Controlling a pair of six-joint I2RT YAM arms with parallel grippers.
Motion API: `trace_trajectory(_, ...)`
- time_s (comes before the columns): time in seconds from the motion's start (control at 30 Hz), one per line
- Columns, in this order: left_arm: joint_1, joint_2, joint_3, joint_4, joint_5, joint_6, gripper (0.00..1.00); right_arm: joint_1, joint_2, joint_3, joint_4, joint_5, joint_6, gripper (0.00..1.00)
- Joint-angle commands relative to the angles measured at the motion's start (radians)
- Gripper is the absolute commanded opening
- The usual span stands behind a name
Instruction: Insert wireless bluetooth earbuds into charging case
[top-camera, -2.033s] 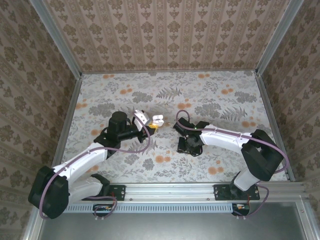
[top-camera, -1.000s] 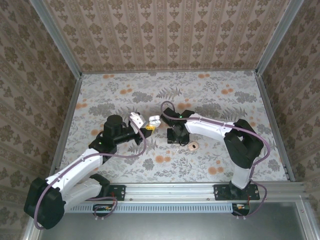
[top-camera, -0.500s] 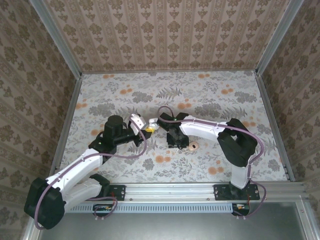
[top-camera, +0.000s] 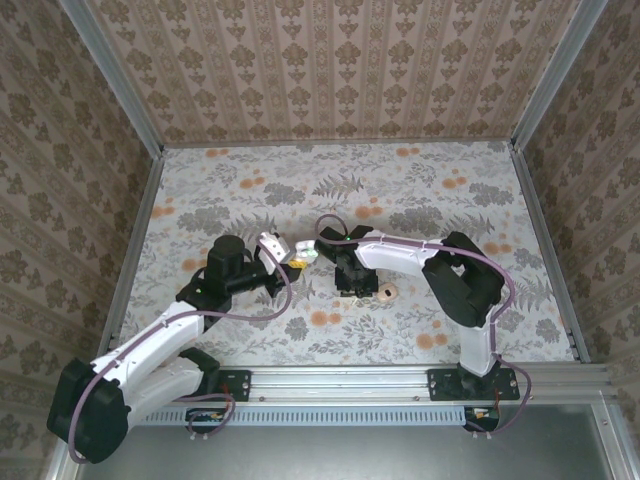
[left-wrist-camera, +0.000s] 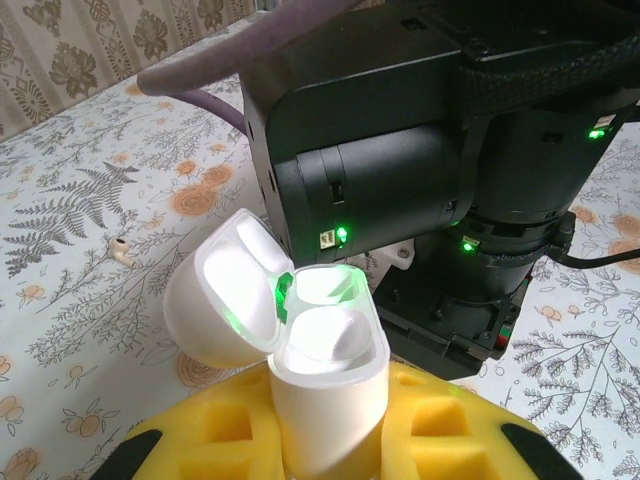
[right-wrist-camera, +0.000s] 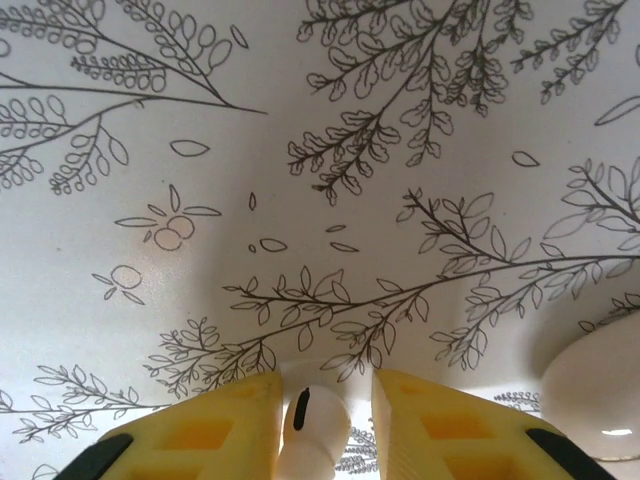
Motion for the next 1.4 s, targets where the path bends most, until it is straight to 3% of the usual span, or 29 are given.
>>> trace_trajectory(0.0,0.002,-0.015,0.0,0.035,0.02,-0.001,0.0,-0.002,0.011,-0.013,0.012,-0.007,-0.021,0.27)
trace_trajectory(0.23,0.004,-0.017,-0.003,0.051,0.019,-0.014,0.0,-0.003,-0.039,-0.039,0.039,-0.015,-0.032,0.13)
trace_trajectory(0.77,0.005,-0.026,-0.027,0.251,0.05,-0.122,0.0,0.028,-0.443,-0.123,0.169,0.209,-0.148,0.05)
trace_trajectory(1.03,0.0,0.0,-0.006,0.353,0.073,-0.183,0.0,0.071,-0.705,-0.191,0.456,0.277,-0.407,0.0)
trace_trajectory(1.37,-0.027,0.043,0.036,0.382,0.123,-0.211,0.0,0.093,-0.748,-0.175,0.67,0.155,-0.676,0.01)
